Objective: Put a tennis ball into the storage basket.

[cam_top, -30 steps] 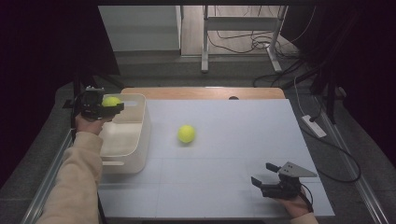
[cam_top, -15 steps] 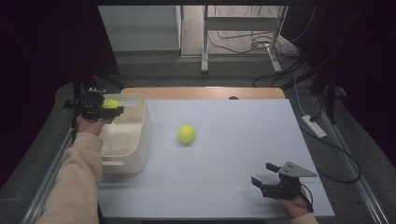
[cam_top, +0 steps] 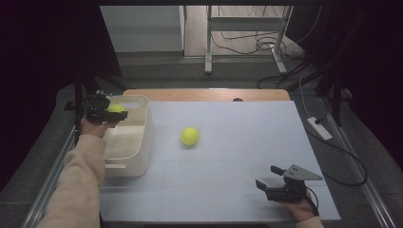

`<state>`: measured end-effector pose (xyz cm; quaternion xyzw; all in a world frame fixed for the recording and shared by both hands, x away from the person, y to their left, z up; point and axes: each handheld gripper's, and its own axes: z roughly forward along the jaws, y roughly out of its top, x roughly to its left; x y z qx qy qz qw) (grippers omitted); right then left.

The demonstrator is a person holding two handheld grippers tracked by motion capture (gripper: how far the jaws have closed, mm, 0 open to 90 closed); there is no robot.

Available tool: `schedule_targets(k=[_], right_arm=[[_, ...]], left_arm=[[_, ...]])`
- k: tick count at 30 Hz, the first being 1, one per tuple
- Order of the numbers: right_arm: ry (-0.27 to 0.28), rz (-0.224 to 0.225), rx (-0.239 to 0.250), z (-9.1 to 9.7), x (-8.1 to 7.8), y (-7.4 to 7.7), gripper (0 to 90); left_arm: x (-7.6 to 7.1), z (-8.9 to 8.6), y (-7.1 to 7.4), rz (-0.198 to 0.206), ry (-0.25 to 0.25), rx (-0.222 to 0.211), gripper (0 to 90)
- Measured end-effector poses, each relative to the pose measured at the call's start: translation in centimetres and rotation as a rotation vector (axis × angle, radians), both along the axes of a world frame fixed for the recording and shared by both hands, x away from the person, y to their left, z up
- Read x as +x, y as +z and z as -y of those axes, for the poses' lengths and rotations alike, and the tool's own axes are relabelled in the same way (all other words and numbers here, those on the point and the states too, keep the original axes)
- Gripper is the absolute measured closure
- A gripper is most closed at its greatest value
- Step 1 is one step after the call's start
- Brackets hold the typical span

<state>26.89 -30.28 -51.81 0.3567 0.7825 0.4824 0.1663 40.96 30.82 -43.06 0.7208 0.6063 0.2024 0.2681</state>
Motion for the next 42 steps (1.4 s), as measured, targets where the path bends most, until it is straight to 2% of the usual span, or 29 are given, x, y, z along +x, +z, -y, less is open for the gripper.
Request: schedule_targets(k=[6,22,26,29,33,40,42], right_arm=[[0.001,0.000,0.003,0.0,0.0,0.0,13.6],[0.001,0.000,0.003,0.0,0.0,0.0,13.6],[0.000,0.001,0.002,0.0,0.0,0.0,13.6],[0.001,0.000,0.004,0.0,0.0,0.0,13.6],[0.001,0.000,0.003,0.0,0.0,0.0,13.6],[0.001,0.000,0.003,0.0,0.0,0.0,13.6],[0.001,0.000,0.003,0.0,0.0,0.0,13.6]], left_arm=[[0.0,0.1,-0.1,-0.010,0.001,0.008,26.5],[0.1,0.1,0.0,-0.002,0.013,0.019,25.9],[-0.1,-0.1,0.3,0.026,0.037,-0.005,17.8],[-0.1,-0.1,0.4,0.027,0.034,-0.014,11.7],[-0.4,0.0,0.6,0.047,0.012,-0.048,10.7],[-1.1,0.2,1.5,0.108,-0.029,-0.093,10.3],[-1.2,0.3,1.6,0.113,-0.034,-0.103,10.3]])
